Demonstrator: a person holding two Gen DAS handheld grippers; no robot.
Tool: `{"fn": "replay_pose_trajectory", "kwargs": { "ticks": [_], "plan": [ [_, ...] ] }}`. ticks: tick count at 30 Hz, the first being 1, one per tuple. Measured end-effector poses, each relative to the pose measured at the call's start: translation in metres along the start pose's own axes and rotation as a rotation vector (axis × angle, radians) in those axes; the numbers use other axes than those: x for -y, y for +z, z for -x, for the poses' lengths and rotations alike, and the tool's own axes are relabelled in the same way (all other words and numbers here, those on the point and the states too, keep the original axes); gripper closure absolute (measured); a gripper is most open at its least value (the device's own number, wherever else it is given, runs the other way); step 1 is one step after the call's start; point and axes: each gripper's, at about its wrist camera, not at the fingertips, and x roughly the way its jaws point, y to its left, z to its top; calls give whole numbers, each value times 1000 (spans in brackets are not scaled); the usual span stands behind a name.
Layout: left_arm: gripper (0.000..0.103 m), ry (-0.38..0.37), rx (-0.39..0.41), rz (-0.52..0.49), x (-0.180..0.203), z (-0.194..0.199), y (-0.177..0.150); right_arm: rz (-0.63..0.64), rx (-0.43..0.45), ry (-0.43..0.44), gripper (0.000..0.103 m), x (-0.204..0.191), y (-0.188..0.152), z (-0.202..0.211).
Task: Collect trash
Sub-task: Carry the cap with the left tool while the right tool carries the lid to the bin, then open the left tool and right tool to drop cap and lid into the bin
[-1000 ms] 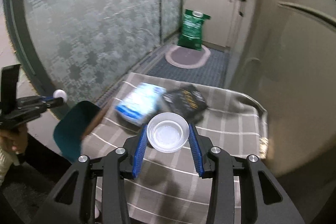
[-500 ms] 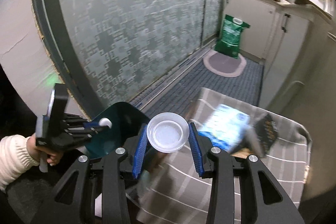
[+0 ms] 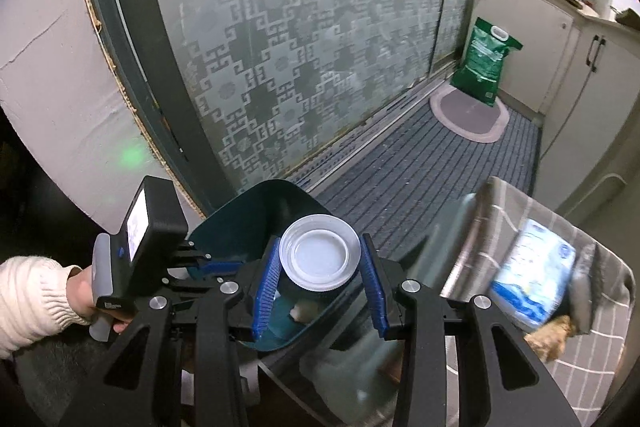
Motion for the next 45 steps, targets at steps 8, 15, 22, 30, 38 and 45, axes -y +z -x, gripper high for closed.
{"fn": "replay_pose_trajectory", "kwargs": {
  "ticks": [8,15,22,30,38,45],
  "plan": [
    [89,0,59,13,-6,23,1,20,-50,18,63,-18,3,-30],
    [92,-7,148,9,-5,58,6,25,-105,24,64,-26,-1,-59],
    [96,-5,215,21,-7,90,9,36,-168,34,64,-37,-12,-96],
    [96,3,285,32,-5,128,14,61,-250,43,64,-48,-30,-138],
    [96,-22,367,36,9,167,24,78,-323,38,63,-48,-51,-168],
    [96,-18,415,37,19,189,31,101,-342,33,63,-50,-62,-178]
  ]
}}
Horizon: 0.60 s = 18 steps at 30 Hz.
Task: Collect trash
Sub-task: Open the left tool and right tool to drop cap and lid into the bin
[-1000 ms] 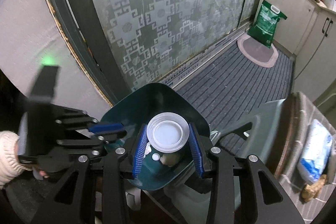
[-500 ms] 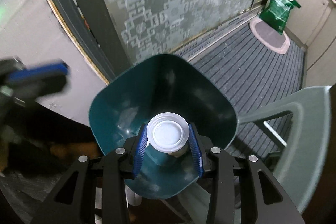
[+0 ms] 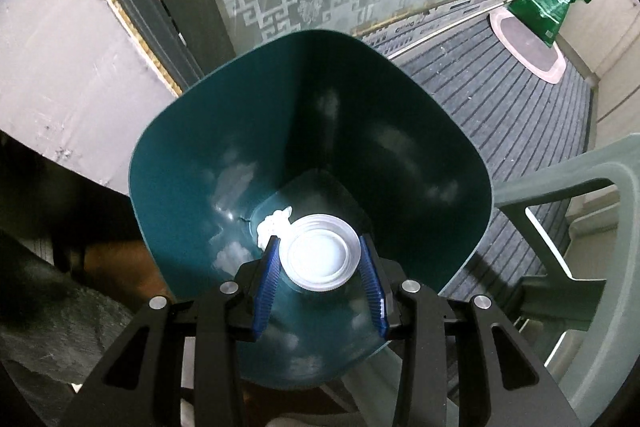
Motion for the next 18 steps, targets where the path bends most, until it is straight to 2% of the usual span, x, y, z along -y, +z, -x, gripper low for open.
{"fn": "replay_pose_trajectory", "kwargs": {
  "ticks": [3,5,6,13,18],
  "plan": [
    [96,-2,16,-6,7,5,4,3,11,8,63,-3,-1,5],
    [96,-9,31,-10,12,9,8,5,26,11,53,-3,-2,10],
    [96,-12,35,-9,15,11,9,4,33,15,52,-3,-2,13],
    [96,-28,85,-17,31,23,23,12,113,43,52,-6,-2,50],
    [96,-26,120,-14,38,29,32,-1,215,65,52,-2,-3,95]
  ]
}}
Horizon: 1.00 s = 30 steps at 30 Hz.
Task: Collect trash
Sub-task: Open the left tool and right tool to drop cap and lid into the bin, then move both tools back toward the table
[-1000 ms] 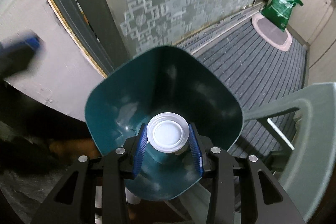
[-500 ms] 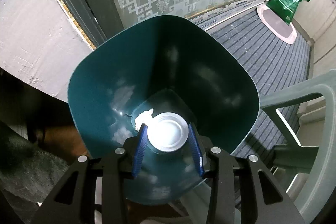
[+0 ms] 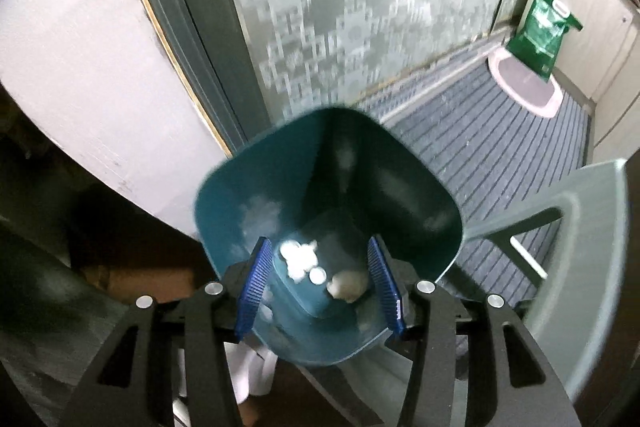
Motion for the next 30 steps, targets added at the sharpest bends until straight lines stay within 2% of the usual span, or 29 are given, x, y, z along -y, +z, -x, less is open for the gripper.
{"fn": "replay_pose_trajectory", "kwargs": {
  "ticks": [8,13,18,23,24,30],
  "plan": [
    [95,-4,12,6,14,-9,10,-34,140,-38,52,19,5,66],
    [87,-17,14,-21,35,-16,13,-84,207,-82,52,45,-1,103],
    [84,-28,16,-30,50,-23,16,-191,265,-128,49,80,-8,137],
    [81,-43,-8,-35,65,-38,14,-337,322,-164,37,121,-23,173],
    [77,-46,-13,-42,69,-40,13,-372,332,-170,35,131,-27,179],
    [71,-73,-50,-76,89,-61,7,-546,347,-200,19,173,-51,197]
  ]
}}
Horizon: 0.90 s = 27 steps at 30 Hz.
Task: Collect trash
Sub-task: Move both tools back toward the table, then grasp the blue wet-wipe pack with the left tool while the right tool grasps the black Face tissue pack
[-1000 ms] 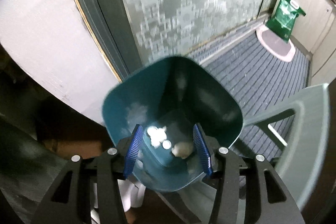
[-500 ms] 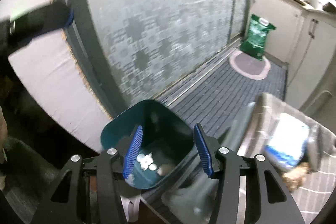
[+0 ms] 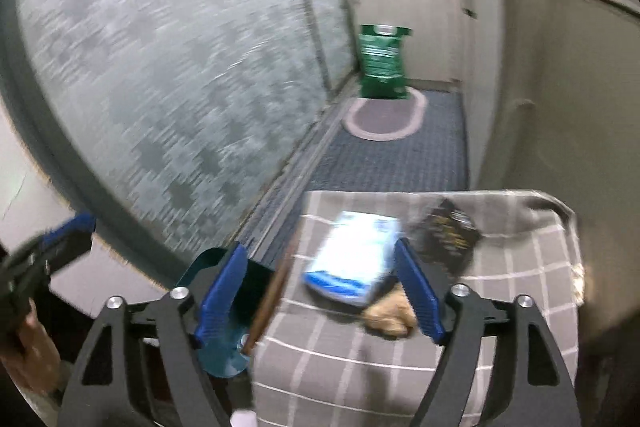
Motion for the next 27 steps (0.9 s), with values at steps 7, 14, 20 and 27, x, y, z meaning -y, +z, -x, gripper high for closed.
{"fn": "replay_pose_trajectory", "kwargs": {
  "ticks": [7,14,20,27],
  "plan": [
    [69,-40,-47,-17,19,-29,-5,-253,-62,-22,8,50,4,-5],
    [67,-75,-108,-38,36,-58,-12,-404,-142,-19,5,77,-2,-28],
    [66,-80,-145,-72,50,-76,-20,-452,-153,-35,5,88,6,-47],
    [60,-80,-173,-94,60,-93,-23,-430,-170,-60,5,92,10,-68]
  ]
}}
